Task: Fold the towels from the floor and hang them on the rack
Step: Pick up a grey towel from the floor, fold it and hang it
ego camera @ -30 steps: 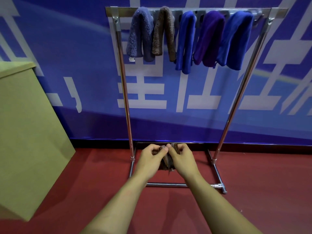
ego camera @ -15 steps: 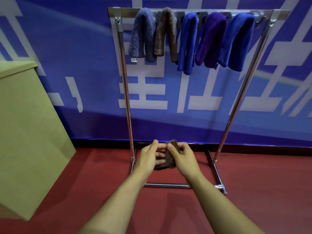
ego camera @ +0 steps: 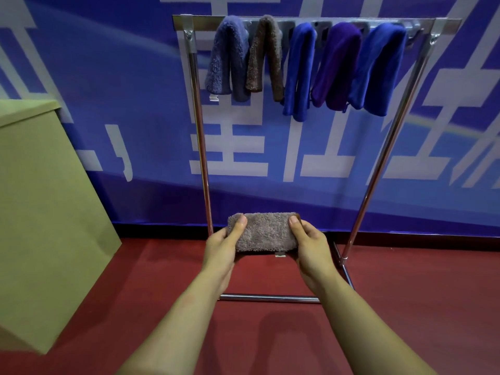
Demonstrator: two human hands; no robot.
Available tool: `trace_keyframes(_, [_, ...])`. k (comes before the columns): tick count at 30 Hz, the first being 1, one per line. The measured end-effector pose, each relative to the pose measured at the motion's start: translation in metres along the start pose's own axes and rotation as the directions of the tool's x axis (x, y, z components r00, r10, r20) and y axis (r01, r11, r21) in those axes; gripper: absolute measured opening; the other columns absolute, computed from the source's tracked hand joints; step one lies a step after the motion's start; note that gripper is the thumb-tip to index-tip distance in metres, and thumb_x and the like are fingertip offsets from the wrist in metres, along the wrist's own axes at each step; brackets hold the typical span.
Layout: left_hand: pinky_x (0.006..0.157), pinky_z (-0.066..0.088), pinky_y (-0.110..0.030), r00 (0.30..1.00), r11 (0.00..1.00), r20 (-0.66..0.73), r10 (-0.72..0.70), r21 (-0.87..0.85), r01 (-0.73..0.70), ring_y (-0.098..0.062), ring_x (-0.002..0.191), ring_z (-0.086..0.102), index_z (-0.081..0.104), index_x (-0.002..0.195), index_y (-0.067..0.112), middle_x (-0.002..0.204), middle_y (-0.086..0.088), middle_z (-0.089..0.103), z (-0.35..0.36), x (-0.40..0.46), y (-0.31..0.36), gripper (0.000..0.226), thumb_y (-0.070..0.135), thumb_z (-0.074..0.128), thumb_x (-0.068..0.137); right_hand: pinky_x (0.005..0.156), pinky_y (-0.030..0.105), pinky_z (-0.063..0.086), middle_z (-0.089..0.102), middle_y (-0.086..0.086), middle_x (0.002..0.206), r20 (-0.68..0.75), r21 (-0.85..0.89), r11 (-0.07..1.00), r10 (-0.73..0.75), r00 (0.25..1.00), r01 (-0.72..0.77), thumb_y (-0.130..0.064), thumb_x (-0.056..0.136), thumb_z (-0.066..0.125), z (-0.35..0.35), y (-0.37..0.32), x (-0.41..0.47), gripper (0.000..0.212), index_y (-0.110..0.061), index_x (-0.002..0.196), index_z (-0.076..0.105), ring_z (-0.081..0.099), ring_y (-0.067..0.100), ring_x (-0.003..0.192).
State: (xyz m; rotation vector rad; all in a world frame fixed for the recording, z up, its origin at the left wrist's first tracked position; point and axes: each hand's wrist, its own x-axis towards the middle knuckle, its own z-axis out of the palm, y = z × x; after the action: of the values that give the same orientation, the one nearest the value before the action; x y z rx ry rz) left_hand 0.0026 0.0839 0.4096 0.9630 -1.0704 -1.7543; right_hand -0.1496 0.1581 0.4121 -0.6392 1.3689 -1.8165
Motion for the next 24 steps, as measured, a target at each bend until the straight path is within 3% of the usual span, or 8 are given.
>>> trace_keyframes(4, [0.104, 0.051, -0.050, 0.983, 0.971, -0.051, 0.175, 0.174, -0.163, -0.022, 0.104, 0.073, 0.079, 0.100, 0.018, 0.100, -0.004, 0.079, -0.001, 0.001, -0.002, 0.039, 0.051, 0.076, 0.082, 0.099, 0.052, 0.054, 0.075, 0.021, 0.103, -0.004, -0.063, 0.997, -0.053, 0.999, 0.052, -0.022, 0.098, 0.063, -0.006, 0.000, 0.003, 0.023, -0.002, 0.105, 0.070, 0.071, 0.036, 0.101])
trace_keyframes(7, [0.103, 0.052, -0.050, 0.980, 0.966, -0.047, 0.195, 0.180, -0.184, -0.023, 0.104, 0.073, 0.079, 0.099, 0.016, 0.099, -0.004, 0.079, -0.002, 0.004, -0.004, 0.030, 0.043, 0.076, 0.087, 0.101, 0.054, 0.052, 0.075, 0.022, 0.103, -0.013, -0.068, 0.996, -0.052, 0.999, 0.051, -0.021, 0.098, 0.063, -0.008, 0.002, 0.007, 0.022, -0.001, 0.105, 0.070, 0.071, 0.037, 0.102])
trace_keyframes(10, [0.104, 0.051, -0.050, 0.990, 0.980, -0.040, 0.139, 0.148, -0.131, -0.025, 0.105, 0.073, 0.079, 0.100, 0.012, 0.100, -0.007, 0.079, -0.002, 0.004, -0.005, 0.033, 0.042, 0.077, 0.086, 0.102, 0.056, 0.050, 0.075, 0.022, 0.103, -0.020, -0.059, 0.998, -0.039, 0.999, 0.038, -0.020, 0.098, 0.063, -0.009, 0.007, 0.008, 0.022, 0.000, 0.106, 0.070, 0.069, 0.042, 0.105])
trace_keyframes(14, [0.104, 0.052, -0.046, 1.000, 1.000, 0.004, -0.014, -0.028, 0.014, -0.029, 0.109, 0.071, 0.072, 0.112, 0.001, 0.110, -0.018, 0.076, -0.002, 0.004, -0.001, 0.036, 0.028, 0.074, 0.089, 0.101, 0.055, 0.052, 0.076, 0.020, 0.102, -0.011, -0.014, 0.999, -0.038, 0.999, 0.038, -0.019, 0.097, 0.065, -0.008, 0.008, 0.005, 0.020, -0.003, 0.107, 0.069, 0.071, 0.038, 0.104])
trace_keyframes(18, [0.090, 0.055, -0.038, 0.994, 0.990, -0.007, -0.106, -0.093, 0.105, -0.025, 0.119, 0.063, 0.063, 0.125, 0.015, 0.128, -0.007, 0.067, -0.002, 0.001, -0.001, 0.045, 0.037, 0.074, 0.087, 0.099, 0.045, 0.052, 0.074, 0.018, 0.109, -0.003, 0.002, 0.983, -0.185, 0.983, 0.185, -0.004, 0.093, 0.067, -0.005, 0.000, 0.001, 0.018, -0.005, 0.111, 0.064, 0.069, 0.024, 0.103])
trace_keyframes(21, [0.087, 0.057, -0.038, 0.991, 0.984, -0.003, -0.133, -0.124, 0.132, -0.024, 0.112, 0.064, 0.066, 0.114, 0.017, 0.121, -0.008, 0.067, 0.003, -0.001, -0.002, 0.031, 0.036, 0.072, 0.090, 0.098, 0.039, 0.052, 0.073, 0.010, 0.114, 0.123, -0.116, 0.945, -0.293, 0.948, 0.307, 0.009, 0.093, 0.061, -0.001, -0.002, -0.004, 0.020, -0.010, 0.100, 0.056, 0.067, 0.018, 0.111])
trace_keyframes(24, [0.080, 0.060, -0.036, 0.988, 0.964, 0.073, -0.139, -0.220, 0.152, -0.023, 0.099, 0.070, 0.071, 0.112, 0.013, 0.106, -0.011, 0.074, 0.011, -0.006, 0.005, 0.029, 0.035, 0.066, 0.095, 0.101, 0.034, 0.050, 0.066, 0.002, 0.133, 0.315, -0.242, 0.893, -0.296, 0.902, 0.378, 0.013, 0.095, 0.053, 0.003, 0.007, -0.011, 0.027, -0.014, 0.095, 0.047, 0.060, 0.015, 0.127])
